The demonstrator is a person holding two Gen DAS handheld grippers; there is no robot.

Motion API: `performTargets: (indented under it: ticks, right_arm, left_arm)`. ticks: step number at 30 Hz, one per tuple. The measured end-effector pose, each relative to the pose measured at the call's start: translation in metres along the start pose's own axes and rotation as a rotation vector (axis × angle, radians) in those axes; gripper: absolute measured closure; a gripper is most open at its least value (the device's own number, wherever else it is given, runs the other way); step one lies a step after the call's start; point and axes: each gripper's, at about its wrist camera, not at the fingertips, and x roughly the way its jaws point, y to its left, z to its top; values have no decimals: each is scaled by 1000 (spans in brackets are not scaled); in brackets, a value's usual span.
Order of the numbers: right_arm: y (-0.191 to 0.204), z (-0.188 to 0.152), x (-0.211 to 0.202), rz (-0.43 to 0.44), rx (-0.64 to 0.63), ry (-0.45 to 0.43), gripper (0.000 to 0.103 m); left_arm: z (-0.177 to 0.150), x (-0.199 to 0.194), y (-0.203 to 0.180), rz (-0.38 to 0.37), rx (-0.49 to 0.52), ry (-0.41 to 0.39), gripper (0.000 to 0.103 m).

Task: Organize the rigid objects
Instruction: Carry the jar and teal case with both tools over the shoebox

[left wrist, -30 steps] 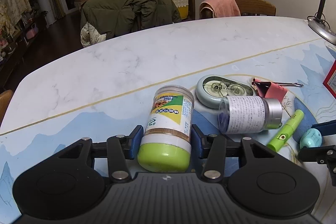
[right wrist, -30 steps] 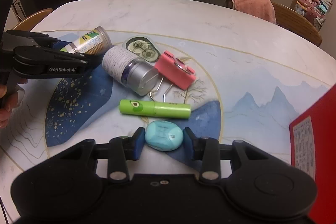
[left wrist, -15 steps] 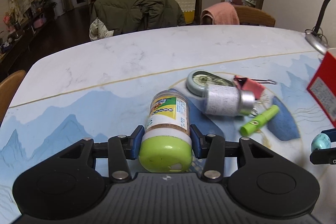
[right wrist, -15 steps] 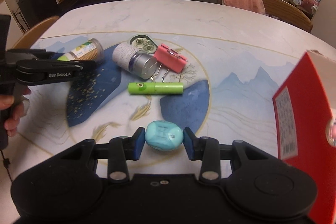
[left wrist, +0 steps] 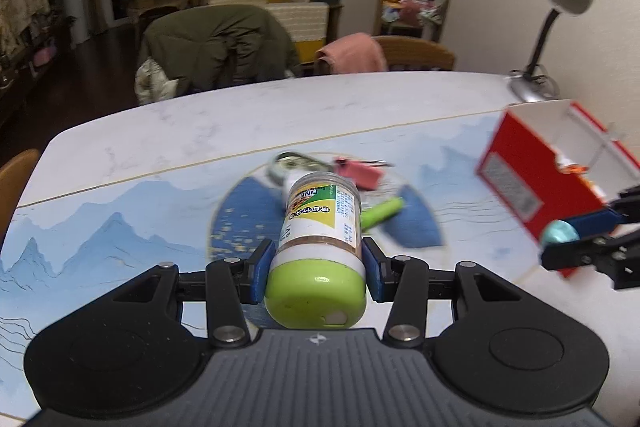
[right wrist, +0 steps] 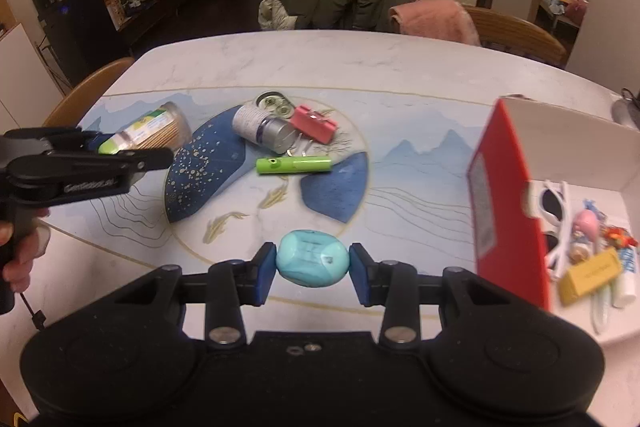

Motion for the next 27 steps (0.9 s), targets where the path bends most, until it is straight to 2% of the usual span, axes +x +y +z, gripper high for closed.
performTargets:
  ticks: [7,13,27]
  right_arm:
    - [-20,-5,-30,4,-1,-31,65]
    - [-47,-11,-53,11,-12,-58,65]
    - [-167,-38,-87,-24,55,-101,65]
  left_arm:
    - [4,-27,-44,-42,39,-8,58]
    - [11,-31,-91,-67,70,-5,58]
    - [46,0,-215,-109,152,-7,58]
